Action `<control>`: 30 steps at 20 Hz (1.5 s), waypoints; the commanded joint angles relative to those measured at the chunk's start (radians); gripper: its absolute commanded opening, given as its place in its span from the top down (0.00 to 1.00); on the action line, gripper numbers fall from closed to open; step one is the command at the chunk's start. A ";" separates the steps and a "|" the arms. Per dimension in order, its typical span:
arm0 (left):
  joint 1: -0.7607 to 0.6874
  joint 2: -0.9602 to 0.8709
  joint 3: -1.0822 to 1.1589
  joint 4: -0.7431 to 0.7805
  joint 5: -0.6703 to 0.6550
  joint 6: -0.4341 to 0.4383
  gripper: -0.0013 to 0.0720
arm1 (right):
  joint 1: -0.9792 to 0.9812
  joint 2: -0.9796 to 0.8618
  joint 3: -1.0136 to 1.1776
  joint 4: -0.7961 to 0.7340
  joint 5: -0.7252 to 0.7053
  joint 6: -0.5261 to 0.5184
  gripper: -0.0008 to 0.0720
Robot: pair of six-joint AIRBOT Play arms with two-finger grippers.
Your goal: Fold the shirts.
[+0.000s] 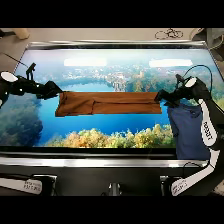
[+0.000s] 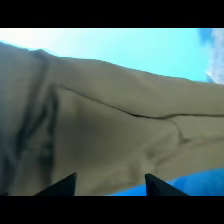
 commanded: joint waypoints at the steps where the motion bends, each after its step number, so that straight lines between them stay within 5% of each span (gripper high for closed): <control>1: -0.077 0.079 0.003 0.000 -0.021 0.011 0.28 | 0.014 -0.066 0.002 0.148 0.040 -0.032 0.07; 2: -0.111 0.088 0.003 0.000 -0.021 0.009 0.28 | 0.027 -0.073 0.002 0.154 0.031 -0.027 0.19; 3: -0.145 0.088 0.003 0.000 -0.020 0.009 0.30 | 0.040 -0.073 0.002 0.154 0.031 -0.023 0.46; 4: -0.183 0.082 0.003 0.000 -0.010 0.008 0.44 | 0.051 -0.069 0.002 0.165 0.035 -0.023 0.91; 5: -0.223 0.075 -0.002 0.000 0.018 0.008 0.74 | 0.056 -0.055 0.004 0.199 0.051 -0.036 0.95; 6: -0.271 0.063 -0.009 0.000 0.059 0.003 0.93 | 0.055 -0.027 0.008 0.234 0.070 -0.076 0.95; 11: -0.543 -0.101 -0.013 -0.048 0.311 -0.075 0.94 | 0.056 0.251 0.008 0.262 0.169 -0.053 0.96; 17: -0.753 -0.342 -0.013 -0.583 0.526 -0.057 0.94 | 0.056 0.565 0.008 0.268 0.380 0.057 0.95; 21: -0.818 -0.379 -0.011 -0.927 0.574 0.227 0.95 | 0.056 0.615 0.008 0.268 0.385 0.079 0.96; 24: -0.722 -0.286 -0.011 -0.719 0.497 0.243 0.95 | 0.078 0.579 0.008 0.323 0.315 0.100 0.96; 28: -0.500 -0.035 -0.011 -0.303 0.399 0.100 0.95 | 0.272 0.444 0.008 0.359 0.113 0.096 0.95; 30: -0.383 0.113 -0.011 -0.211 0.372 0.066 0.95 | 0.378 0.338 0.008 0.451 -0.017 0.082 0.95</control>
